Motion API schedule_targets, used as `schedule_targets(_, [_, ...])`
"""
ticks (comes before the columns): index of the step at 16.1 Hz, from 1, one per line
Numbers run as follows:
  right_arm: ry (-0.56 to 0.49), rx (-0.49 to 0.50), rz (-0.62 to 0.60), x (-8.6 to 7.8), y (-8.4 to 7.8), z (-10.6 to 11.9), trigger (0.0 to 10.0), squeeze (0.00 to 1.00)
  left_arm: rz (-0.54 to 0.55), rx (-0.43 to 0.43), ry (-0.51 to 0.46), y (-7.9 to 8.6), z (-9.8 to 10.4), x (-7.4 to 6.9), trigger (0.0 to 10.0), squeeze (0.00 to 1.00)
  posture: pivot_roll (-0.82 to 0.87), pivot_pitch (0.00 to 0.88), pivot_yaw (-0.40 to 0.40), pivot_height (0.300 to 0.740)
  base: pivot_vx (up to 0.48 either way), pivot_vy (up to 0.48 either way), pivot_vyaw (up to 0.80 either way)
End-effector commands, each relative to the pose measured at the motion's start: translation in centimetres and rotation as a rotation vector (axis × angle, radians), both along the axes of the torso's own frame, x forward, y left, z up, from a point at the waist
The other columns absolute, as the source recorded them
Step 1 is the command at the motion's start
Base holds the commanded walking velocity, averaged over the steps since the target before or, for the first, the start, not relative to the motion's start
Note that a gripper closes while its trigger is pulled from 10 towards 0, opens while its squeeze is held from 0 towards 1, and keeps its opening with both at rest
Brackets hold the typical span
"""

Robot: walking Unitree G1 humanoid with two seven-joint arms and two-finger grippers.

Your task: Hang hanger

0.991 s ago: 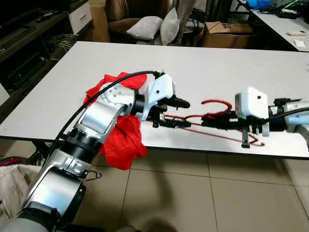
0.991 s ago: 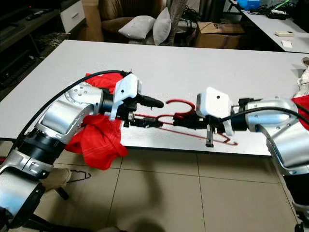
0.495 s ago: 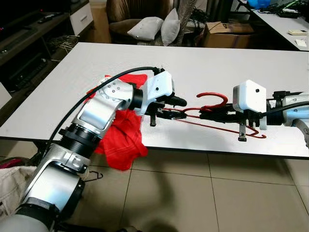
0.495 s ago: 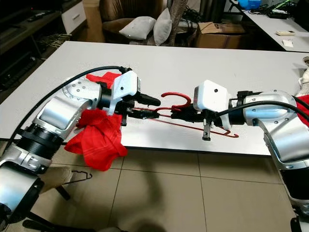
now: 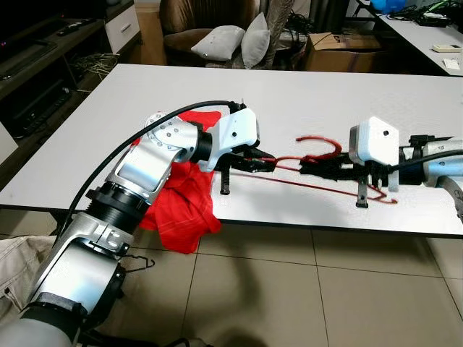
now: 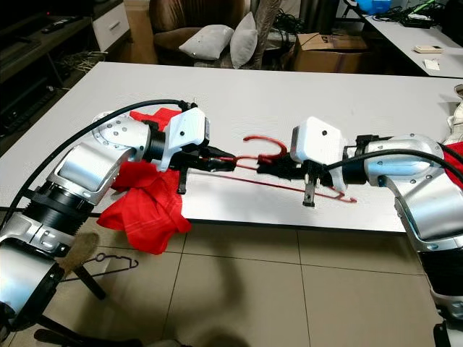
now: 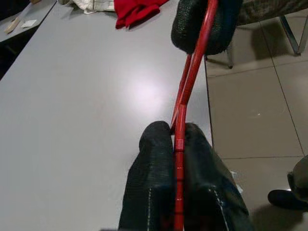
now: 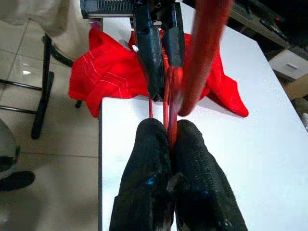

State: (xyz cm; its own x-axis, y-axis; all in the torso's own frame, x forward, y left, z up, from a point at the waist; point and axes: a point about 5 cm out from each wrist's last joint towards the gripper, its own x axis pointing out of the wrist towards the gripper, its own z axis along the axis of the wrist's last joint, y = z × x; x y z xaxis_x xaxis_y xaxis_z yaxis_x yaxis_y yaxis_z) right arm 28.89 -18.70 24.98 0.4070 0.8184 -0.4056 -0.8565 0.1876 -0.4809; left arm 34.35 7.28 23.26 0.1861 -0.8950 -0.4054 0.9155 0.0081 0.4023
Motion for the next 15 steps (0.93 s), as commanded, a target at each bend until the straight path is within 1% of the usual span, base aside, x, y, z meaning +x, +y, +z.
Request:
schedule_targets(1, [-0.023, -0.007, 0.026, 0.0, 0.1, 0.6, 10.0, 0.00, 0.017, -0.005, -0.025, 0.1, 0.8, 0.4, 0.0, 0.00, -0.08, 0.000, 0.051, 0.740, 0.000, 0.000, 0.00])
schedule_targets(2, [-0.021, -0.010, 0.027, 0.0, 0.0, 0.6, 10.0, 0.00, 0.014, -0.025, -0.031, 0.0, 1.2, 0.4, 0.0, 0.00, -0.08, 0.000, 0.048, 0.740, 0.000, 0.000, 0.00])
schedule_targets(4, [-0.019, -0.011, 0.026, 0.0, 0.0, 0.6, 10.0, 0.00, 0.006, -0.036, -0.040, -0.1, 1.6, 0.3, 0.0, 0.00, -0.08, 0.000, 0.048, 0.740, 0.000, 0.000, 0.00])
schedule_targets(5, [0.010, -0.003, 0.020, 0.1, -0.1, 0.5, 10.0, 0.00, -0.010, -0.048, -0.047, -0.2, 2.1, 0.2, 0.0, 0.00, -0.08, 0.000, 0.046, 0.740, 0.000, 0.000, 0.00])
schedule_targets(6, [0.024, 0.003, 0.009, 0.3, -0.2, 0.6, 10.0, 1.00, -0.025, -0.049, -0.051, -0.2, 2.4, 0.1, 0.0, 0.00, -0.08, 0.000, 0.046, 0.740, 0.000, 0.000, 0.00])
schedule_targets(7, [0.024, -0.002, 0.001, 0.4, -0.4, 0.7, 10.0, 1.00, -0.038, -0.036, -0.056, -0.2, 2.5, 0.0, 0.0, 0.00, -0.08, 0.000, 0.045, 0.740, 0.000, 0.000, 0.00])
schedule_targets(10, [0.010, -0.063, 0.006, 0.3, -1.1, 1.0, 10.0, 1.00, -0.091, 0.013, -0.072, 0.0, 2.5, -0.3, 0.0, 0.00, -0.08, 0.000, 0.042, 0.740, 0.000, 0.000, 0.00])
schedule_targets(12, [-0.019, -0.096, 0.012, 0.3, -1.0, 1.1, 10.0, 1.00, -0.103, 0.032, -0.078, 0.0, 2.5, -0.4, 0.0, 0.00, -0.09, 0.000, 0.042, 0.740, 0.000, 0.000, 0.00])
schedule_targets(13, [-0.031, -0.095, 0.012, 0.3, -1.0, 1.2, 10.0, 1.00, -0.106, 0.035, -0.079, 0.0, 2.5, -0.4, 0.0, 0.00, -0.09, 0.000, 0.042, 0.740, 0.000, 0.000, 0.00])
schedule_targets(14, [-0.066, -0.097, 0.014, 0.4, -0.8, 1.3, 10.0, 0.97, -0.115, 0.039, -0.079, 0.0, 2.6, -0.5, 0.0, 0.00, -0.09, 0.000, 0.043, 0.740, 0.000, 0.000, 0.00])
schedule_targets(15, [-0.061, -0.094, 0.011, 0.5, -0.8, 1.2, 10.0, 0.17, -0.119, 0.040, -0.079, -0.1, 2.6, -0.5, 0.0, 0.00, -0.09, 0.000, 0.043, 0.740, 0.000, 0.000, 0.00])
